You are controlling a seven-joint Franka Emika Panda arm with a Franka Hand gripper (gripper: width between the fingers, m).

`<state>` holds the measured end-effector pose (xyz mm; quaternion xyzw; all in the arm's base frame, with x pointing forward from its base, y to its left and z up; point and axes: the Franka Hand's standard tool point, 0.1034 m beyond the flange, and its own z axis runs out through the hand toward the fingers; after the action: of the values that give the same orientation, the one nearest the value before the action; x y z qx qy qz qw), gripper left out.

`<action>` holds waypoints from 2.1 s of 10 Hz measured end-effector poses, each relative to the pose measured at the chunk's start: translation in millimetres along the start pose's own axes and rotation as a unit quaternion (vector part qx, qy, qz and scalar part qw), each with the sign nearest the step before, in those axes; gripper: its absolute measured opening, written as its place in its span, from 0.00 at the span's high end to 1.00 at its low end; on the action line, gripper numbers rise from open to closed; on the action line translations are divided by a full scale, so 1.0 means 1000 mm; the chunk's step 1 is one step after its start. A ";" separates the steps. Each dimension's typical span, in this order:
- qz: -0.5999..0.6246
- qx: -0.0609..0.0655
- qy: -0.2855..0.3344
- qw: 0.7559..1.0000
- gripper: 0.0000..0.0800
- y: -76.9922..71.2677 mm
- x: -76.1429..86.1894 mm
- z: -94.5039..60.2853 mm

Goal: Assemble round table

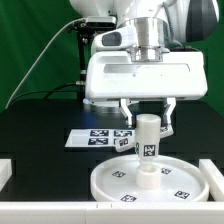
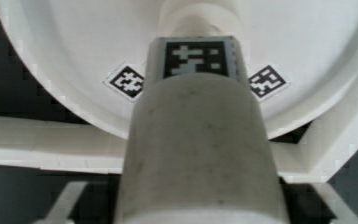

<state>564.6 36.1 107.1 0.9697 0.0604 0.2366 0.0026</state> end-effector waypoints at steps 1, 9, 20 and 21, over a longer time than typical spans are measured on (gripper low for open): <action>0.000 0.000 0.003 1.000 0.49 -0.002 0.001 0.001; -0.001 -0.014 0.019 1.000 0.49 -0.003 -0.005 0.012; 0.032 0.052 -0.083 0.995 0.19 -0.021 0.004 0.004; 0.030 0.056 -0.102 0.993 0.19 -0.018 0.007 0.005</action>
Offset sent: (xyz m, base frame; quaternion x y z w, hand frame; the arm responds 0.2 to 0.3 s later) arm 0.0029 0.0012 -0.0086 0.0033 0.0017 0.0035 1.0000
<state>571.3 55.0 105.7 0.9887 0.0441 0.1329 -0.0530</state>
